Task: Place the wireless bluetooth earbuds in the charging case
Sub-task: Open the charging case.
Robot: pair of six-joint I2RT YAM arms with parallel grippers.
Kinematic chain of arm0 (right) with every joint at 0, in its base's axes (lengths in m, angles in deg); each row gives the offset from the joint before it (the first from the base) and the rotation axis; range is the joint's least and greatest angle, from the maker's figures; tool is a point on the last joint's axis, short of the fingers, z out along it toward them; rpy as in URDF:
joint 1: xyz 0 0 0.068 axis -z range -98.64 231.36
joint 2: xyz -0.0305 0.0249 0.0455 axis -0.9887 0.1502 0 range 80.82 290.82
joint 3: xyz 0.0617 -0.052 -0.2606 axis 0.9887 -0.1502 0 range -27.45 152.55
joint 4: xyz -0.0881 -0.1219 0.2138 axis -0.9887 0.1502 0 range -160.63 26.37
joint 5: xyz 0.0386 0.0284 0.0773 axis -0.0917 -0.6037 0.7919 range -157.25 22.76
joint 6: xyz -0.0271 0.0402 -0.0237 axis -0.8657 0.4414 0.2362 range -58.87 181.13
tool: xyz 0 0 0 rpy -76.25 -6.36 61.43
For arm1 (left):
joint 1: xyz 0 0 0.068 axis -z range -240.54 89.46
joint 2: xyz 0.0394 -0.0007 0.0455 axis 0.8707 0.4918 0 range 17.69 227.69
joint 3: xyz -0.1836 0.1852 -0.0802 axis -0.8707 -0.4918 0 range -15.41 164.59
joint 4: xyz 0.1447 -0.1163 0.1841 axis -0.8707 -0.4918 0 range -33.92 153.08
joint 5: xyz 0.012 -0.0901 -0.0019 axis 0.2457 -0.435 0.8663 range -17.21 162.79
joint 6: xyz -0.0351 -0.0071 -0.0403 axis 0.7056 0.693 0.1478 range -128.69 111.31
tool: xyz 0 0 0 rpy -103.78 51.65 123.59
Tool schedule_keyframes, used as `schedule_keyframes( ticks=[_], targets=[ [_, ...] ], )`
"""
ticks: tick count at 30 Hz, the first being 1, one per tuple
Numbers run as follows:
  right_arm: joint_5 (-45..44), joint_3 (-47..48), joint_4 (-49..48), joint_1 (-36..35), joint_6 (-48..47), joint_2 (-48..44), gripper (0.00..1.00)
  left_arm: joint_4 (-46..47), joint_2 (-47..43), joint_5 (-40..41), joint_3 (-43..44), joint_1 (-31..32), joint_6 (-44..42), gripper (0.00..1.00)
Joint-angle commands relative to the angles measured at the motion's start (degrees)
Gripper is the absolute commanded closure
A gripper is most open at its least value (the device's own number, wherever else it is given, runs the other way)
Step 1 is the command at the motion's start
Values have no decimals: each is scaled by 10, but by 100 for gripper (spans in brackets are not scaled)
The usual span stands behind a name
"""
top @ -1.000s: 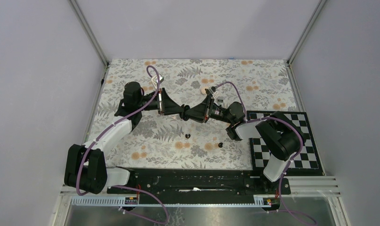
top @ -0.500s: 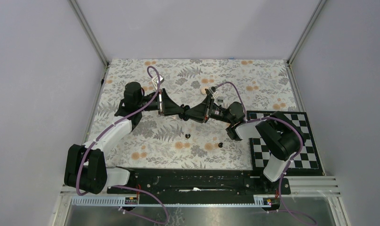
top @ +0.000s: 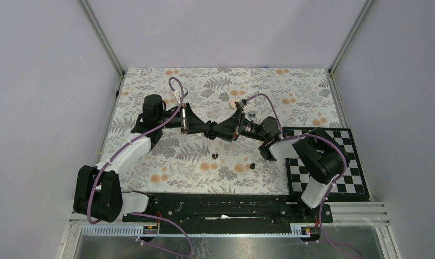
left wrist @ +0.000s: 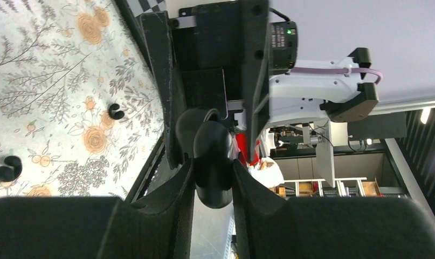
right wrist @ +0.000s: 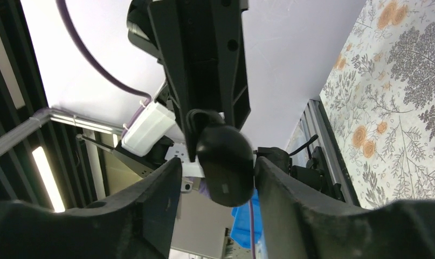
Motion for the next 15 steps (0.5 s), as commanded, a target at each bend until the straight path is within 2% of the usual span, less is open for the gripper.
schedule_keyframes(
  ticks=[1,3,4,7,10,12,15],
  targets=[
    [18,-1,-46,15,-18,-28,28,-55,-12,29,29,-1,-64,100],
    [25,-16,15,37,-52,-65,17,-100,-14,49,38,-4,-88,100],
    [29,-22,56,48,-72,-89,6,-125,-14,56,43,-6,-101,100],
    [17,-20,308,71,-209,-193,1,-129,-17,63,42,-9,-111,100],
    [-119,50,719,71,-424,-302,0,-141,-18,67,38,-10,-112,100],
    [-235,84,906,71,-502,-353,0,-142,-19,71,31,-10,-116,100],
    [-374,109,1082,63,-561,-404,0,-147,-15,75,22,-10,-131,100]
  ],
)
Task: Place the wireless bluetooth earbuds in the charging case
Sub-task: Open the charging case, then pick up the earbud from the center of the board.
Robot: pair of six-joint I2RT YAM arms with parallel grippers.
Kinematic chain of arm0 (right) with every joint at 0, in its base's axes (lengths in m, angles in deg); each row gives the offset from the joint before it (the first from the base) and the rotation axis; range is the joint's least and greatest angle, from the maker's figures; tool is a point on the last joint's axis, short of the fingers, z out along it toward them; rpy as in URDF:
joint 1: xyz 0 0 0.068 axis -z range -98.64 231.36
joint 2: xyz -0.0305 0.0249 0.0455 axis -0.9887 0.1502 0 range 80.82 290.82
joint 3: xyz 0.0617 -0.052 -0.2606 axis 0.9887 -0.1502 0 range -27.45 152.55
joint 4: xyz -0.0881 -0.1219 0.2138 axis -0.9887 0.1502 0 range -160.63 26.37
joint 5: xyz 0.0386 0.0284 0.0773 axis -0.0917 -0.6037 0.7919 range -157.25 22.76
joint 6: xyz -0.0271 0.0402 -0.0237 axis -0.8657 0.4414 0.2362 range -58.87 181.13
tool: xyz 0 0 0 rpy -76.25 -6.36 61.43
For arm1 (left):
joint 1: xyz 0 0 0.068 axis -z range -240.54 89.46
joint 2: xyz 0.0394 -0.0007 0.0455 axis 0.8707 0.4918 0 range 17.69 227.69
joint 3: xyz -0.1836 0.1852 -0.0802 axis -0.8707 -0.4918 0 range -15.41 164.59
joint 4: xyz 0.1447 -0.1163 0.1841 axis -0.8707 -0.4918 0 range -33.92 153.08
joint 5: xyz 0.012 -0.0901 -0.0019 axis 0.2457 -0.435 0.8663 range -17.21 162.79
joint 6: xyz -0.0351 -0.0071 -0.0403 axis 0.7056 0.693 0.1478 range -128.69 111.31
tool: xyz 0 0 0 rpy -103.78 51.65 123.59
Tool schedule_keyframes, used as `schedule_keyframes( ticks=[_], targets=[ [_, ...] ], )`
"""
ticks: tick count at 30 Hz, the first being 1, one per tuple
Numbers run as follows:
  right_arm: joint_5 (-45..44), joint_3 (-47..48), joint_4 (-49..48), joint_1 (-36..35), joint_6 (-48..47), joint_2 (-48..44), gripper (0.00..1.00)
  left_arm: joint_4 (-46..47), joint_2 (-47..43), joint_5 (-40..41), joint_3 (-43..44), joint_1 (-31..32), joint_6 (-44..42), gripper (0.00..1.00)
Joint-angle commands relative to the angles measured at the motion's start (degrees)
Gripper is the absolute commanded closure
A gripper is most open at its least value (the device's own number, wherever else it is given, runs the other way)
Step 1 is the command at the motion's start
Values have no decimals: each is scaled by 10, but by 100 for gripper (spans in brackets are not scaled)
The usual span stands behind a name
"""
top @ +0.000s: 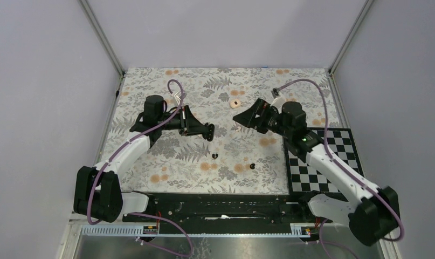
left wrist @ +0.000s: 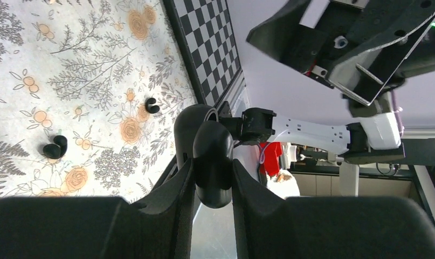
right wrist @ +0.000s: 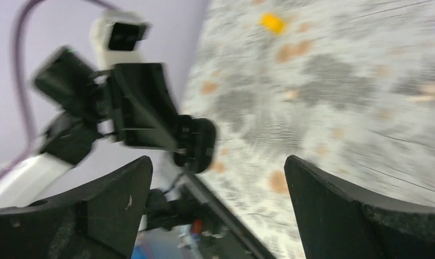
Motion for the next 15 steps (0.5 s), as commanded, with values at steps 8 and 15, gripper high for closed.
schedule_keyframes(
  ticks=[8,15],
  targets=[
    [-385,18,542,-131,-139,-50,15,-62,-43,70,-22,-3,-70,100],
    [-360,-69,468,-161,-48,-46,50,-62,-61,75,-48,-3,-63,100]
  ],
)
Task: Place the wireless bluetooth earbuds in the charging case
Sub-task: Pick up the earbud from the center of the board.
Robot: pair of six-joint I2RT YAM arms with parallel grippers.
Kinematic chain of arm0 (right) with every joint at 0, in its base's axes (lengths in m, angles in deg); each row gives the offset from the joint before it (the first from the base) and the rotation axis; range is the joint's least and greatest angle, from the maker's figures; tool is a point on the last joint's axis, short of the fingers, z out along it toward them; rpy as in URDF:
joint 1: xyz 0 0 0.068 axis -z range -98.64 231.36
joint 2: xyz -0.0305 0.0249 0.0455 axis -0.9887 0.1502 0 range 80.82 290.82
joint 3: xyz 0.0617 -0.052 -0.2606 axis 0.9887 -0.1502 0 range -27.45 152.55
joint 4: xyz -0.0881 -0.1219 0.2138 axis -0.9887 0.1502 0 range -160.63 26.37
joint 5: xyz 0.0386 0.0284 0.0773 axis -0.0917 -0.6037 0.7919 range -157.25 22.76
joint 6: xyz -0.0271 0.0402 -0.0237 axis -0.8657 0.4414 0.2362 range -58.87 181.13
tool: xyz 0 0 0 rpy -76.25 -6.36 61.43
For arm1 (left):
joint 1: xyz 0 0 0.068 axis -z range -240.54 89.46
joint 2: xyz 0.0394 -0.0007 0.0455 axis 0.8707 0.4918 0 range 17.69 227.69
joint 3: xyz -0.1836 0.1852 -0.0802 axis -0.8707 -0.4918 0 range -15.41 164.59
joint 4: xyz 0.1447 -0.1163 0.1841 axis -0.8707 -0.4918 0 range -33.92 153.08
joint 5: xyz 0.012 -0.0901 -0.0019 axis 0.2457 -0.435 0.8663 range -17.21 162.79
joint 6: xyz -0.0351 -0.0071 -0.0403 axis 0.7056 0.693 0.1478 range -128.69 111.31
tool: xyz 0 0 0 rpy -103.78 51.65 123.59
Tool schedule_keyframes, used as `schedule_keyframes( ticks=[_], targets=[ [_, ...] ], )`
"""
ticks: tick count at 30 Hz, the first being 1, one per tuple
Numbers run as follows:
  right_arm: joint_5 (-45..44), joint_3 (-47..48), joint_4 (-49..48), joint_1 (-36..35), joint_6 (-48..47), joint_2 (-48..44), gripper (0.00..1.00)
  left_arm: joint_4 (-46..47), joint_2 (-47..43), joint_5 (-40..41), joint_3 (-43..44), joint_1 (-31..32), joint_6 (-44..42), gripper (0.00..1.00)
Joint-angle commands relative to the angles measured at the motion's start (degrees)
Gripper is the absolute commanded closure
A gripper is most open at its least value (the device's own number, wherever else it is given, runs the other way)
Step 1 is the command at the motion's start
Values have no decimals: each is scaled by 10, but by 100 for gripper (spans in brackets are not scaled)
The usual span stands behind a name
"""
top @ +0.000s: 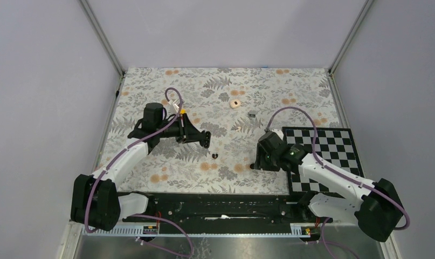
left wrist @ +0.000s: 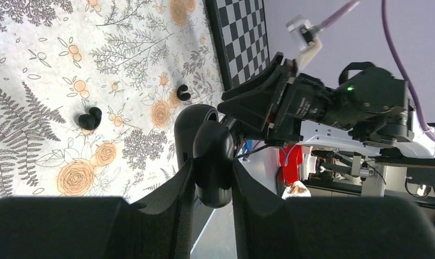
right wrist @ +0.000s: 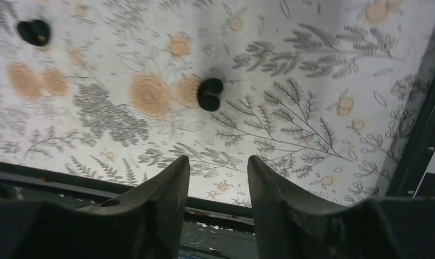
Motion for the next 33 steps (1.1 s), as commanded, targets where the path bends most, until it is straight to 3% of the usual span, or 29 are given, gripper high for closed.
schedule_keyframes(
  ticks=[1,6,11,26,33],
  targets=[
    [-29,-42,-20,-11,68,-10,52,6,-22,15,-10,-3,-9,100],
    [-30,-66,-81,-14,91,0,59,10,-17,17,-9,-2,-6,100],
    [-38,-16,-96,-25,75,51,66,10,-18,16,-9,-2,-6,100],
    [-40,57,-107,-39,27,187,68,10,-14,12,-11,-2,-15,100],
    [-45,58,-100,-40,24,208,69,10,-16,13,-14,-2,-19,100]
  ],
)
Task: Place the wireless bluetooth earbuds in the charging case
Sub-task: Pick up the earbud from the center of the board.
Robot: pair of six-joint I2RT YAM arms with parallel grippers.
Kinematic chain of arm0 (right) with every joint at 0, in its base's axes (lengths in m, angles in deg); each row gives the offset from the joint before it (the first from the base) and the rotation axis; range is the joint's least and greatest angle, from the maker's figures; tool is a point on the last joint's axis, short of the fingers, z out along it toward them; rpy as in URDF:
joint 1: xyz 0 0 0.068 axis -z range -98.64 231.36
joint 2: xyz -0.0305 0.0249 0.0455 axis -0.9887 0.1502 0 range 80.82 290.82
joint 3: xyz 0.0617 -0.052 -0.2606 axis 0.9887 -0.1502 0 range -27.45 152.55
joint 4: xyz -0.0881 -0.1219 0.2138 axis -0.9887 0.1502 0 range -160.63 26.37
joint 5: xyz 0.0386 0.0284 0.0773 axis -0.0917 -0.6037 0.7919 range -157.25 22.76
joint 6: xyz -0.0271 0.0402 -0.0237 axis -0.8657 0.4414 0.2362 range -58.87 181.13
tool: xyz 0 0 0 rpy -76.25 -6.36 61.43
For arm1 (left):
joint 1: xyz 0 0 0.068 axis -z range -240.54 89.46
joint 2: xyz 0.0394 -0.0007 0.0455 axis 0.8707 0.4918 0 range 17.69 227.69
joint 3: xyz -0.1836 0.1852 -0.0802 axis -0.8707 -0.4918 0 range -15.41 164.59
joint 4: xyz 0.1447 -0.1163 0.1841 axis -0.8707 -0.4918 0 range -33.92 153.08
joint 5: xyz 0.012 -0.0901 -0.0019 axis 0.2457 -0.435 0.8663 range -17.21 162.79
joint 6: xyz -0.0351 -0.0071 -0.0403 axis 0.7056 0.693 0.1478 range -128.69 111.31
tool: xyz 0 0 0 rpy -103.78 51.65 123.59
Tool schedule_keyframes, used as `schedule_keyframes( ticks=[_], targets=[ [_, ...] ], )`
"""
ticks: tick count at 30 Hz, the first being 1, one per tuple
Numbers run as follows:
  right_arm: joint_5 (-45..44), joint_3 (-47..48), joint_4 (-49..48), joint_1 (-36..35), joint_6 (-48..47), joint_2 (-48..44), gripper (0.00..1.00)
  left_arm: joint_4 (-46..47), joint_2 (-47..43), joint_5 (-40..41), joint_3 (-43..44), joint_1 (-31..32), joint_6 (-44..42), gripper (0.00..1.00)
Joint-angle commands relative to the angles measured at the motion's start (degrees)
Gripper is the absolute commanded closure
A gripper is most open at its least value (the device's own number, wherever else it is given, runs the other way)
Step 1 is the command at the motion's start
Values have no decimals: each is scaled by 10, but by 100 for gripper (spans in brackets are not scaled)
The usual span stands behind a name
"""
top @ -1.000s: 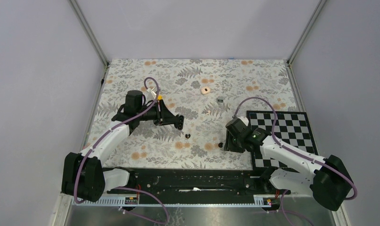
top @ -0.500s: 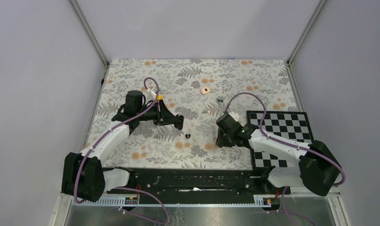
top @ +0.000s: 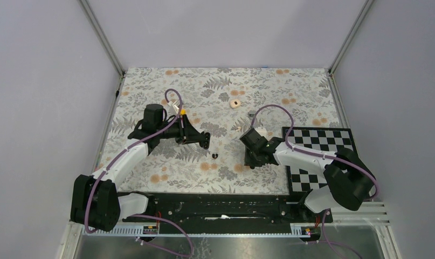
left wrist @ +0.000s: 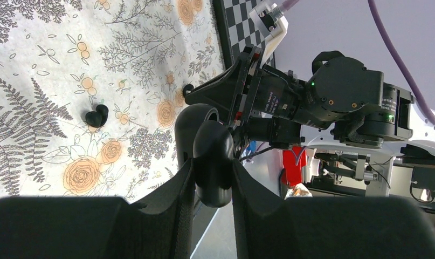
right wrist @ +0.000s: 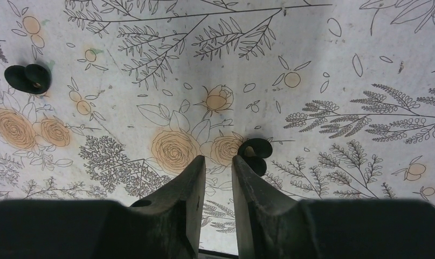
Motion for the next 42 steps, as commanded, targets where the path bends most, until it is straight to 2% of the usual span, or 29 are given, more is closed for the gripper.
schedule_keyframes(
  ticks=[1,23,42],
  targets=[
    [-21,16,5,-6,-10,10,69,16,-10,0,-4,-2,-14,100],
    [-48,-10,24,-6,-13,-8,70,15,-7,1,-1,-2,-13,100],
    [-75,-26,50,-6,-8,-31,77,16,-10,-1,1,-2,-13,100]
  ],
)
